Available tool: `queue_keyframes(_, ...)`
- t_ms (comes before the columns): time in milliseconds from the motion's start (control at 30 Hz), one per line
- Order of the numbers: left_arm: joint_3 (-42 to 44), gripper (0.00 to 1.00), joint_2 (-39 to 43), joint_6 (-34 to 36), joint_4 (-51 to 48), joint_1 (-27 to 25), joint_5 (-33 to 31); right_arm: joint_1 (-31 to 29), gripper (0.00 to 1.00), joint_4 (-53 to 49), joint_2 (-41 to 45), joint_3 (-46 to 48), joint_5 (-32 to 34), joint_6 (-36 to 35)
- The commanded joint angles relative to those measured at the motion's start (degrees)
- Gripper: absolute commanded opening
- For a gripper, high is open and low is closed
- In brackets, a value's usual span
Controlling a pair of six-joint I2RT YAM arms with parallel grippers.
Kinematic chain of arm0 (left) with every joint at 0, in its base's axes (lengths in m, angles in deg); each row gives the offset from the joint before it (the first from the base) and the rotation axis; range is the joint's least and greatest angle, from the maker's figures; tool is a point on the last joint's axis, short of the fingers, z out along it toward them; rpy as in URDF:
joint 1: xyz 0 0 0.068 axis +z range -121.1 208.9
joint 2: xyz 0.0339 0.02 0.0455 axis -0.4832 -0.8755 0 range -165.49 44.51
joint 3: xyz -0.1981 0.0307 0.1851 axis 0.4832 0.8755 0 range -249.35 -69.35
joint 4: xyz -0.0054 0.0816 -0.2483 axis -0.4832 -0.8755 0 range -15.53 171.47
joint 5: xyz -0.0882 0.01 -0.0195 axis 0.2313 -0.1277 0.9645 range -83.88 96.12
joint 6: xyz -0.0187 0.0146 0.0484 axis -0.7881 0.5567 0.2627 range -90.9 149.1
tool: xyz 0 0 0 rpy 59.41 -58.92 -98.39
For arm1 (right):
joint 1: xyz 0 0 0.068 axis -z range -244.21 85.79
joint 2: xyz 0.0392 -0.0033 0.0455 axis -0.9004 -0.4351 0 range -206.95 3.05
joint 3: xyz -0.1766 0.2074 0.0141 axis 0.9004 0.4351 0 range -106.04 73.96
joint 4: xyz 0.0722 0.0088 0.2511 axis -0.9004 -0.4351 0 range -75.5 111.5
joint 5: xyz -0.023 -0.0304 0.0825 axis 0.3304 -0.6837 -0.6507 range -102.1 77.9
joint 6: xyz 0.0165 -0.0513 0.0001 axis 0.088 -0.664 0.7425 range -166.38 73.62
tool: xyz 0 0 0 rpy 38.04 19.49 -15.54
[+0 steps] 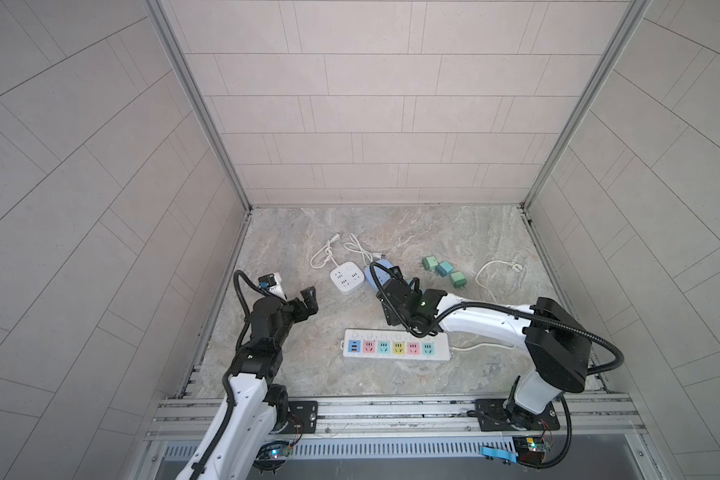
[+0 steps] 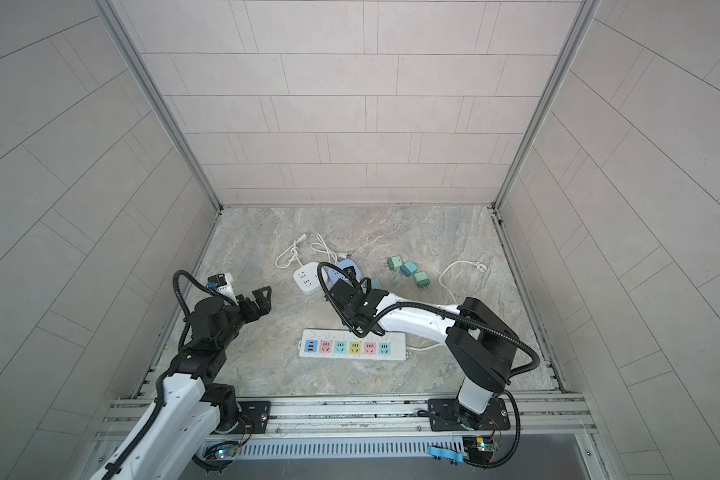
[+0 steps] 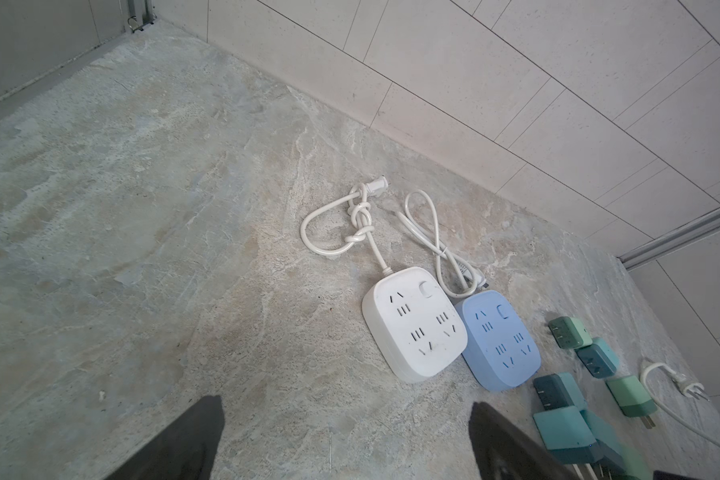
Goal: Insert the plug
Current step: 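Close the right gripper on the teal adapter and lift it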
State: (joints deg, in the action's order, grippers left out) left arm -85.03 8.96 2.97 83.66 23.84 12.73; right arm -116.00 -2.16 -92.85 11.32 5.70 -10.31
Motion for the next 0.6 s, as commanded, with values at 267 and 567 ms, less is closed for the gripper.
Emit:
queue_keyframes(267, 0.55, 1.00, 0.59, -0.85, 0.50, -0.28, -0.22, 5.38, 0.70, 0.26, -6.97, -4.09, -7.28, -4.63)
queue_keyframes(567, 0.59, 1.00, 0.66, -0.86, 0.48, -0.24, -0.20, 6.06, 0.62, -0.61, -12.12, -7.63, -7.85, -5.66)
